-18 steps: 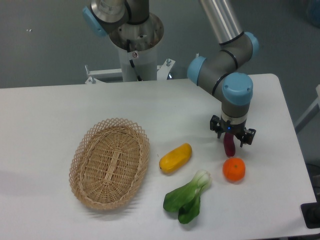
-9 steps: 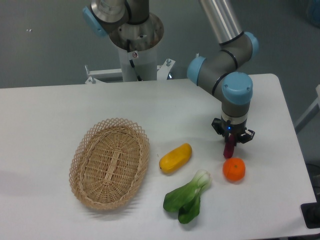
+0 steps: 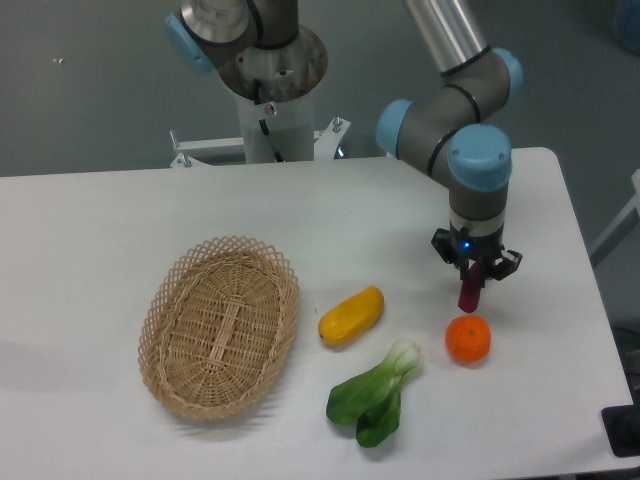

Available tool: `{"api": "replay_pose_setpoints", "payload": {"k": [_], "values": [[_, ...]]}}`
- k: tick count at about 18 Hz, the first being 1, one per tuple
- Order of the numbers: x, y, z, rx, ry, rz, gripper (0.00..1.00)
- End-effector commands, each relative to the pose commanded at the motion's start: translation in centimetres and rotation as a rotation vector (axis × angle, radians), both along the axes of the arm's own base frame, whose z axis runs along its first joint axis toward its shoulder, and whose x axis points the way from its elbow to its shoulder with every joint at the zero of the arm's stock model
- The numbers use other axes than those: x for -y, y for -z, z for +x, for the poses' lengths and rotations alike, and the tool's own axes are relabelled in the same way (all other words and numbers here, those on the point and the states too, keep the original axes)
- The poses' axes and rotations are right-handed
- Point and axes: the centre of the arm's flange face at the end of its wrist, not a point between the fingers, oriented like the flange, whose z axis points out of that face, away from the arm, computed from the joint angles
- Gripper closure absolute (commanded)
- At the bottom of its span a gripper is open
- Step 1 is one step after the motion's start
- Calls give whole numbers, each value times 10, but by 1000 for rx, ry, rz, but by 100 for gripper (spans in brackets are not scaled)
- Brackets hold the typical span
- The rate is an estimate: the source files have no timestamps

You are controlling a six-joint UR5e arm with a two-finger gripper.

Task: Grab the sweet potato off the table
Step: 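Lift the held sweet potato up off the table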

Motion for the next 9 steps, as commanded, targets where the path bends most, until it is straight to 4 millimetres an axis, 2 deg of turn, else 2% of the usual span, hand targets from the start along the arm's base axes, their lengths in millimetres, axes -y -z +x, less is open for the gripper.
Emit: {"api": "replay_pose_setpoints", "payload": {"k": [6, 9], "values": [[-16, -57, 23, 8, 58, 210, 81], [-16, -73, 38, 29, 66, 235, 81]]}}
